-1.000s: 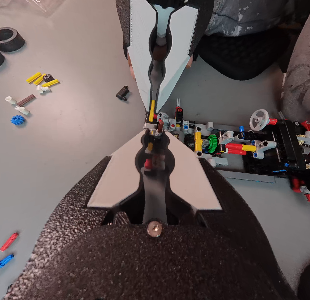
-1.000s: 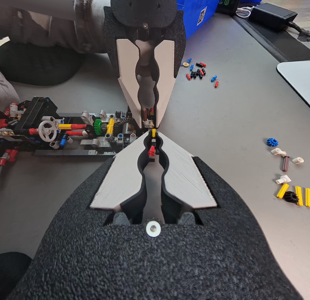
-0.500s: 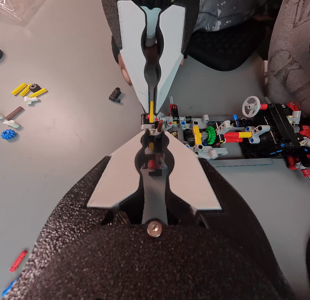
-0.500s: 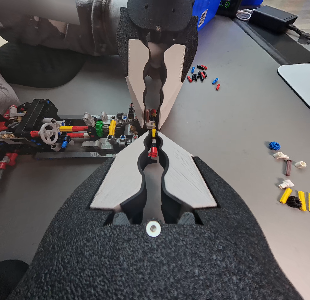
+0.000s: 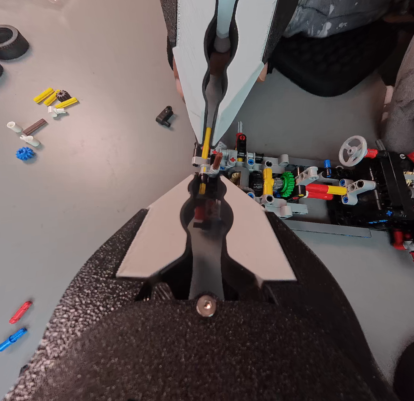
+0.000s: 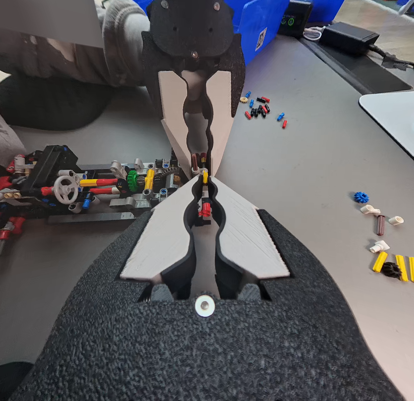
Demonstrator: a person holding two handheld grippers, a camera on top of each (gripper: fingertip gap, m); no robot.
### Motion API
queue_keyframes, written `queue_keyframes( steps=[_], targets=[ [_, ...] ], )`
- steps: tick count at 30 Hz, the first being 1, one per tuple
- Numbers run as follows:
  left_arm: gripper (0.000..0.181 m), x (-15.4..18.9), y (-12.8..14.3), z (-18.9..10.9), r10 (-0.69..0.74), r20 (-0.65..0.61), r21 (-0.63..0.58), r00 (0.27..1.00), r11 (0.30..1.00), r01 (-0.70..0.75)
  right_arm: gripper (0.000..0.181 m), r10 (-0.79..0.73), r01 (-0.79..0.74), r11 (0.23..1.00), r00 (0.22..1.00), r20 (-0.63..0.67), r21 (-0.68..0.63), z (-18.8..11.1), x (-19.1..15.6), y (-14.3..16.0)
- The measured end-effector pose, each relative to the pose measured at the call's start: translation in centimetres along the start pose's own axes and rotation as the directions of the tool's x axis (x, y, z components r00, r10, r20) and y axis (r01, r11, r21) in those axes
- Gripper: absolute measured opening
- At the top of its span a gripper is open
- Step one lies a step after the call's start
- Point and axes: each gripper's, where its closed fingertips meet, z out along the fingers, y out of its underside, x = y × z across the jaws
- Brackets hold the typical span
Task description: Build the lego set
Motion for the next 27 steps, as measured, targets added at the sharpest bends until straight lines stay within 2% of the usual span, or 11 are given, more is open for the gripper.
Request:
queue_keyframes(
  steps=[5,7,16,21,27],
  targets=[
    [0.013,0.7,-3.1,-2.6,0.035,0.01,0.204,0.999,0.978,-0.036,0.001,0.034,-0.039,0.987,0.999,0.032,0.159,-1.5,-0.6,-2.3],
    [0.013,1.1,-3.8,-3.4,0.061,0.019,0.241,0.998,0.968,-0.064,0.001,0.021,-0.026,0.98,0.999,0.028,0.199,-1.8,-0.9,-3.4],
    [0.013,1.7,-4.6,-4.7,0.077,0.018,0.313,0.997,0.947,-0.079,0.001,-0.004,0.007,0.958,1.0,-0.012,0.287,-2.0,-1.8,-5.9],
    [0.013,1.9,-4.8,-5.1,0.076,0.007,0.333,0.997,0.94,-0.074,0.001,-0.015,0.02,0.966,1.0,-0.02,0.256,-1.5,-1.9,-5.8],
    [0.013,2.0,-5.0,-5.2,0.065,-0.01,0.356,0.998,0.933,-0.058,0.001,-0.005,0.009,0.957,1.0,-0.015,0.289,-1.5,-1.9,-6.3]
  ],
)
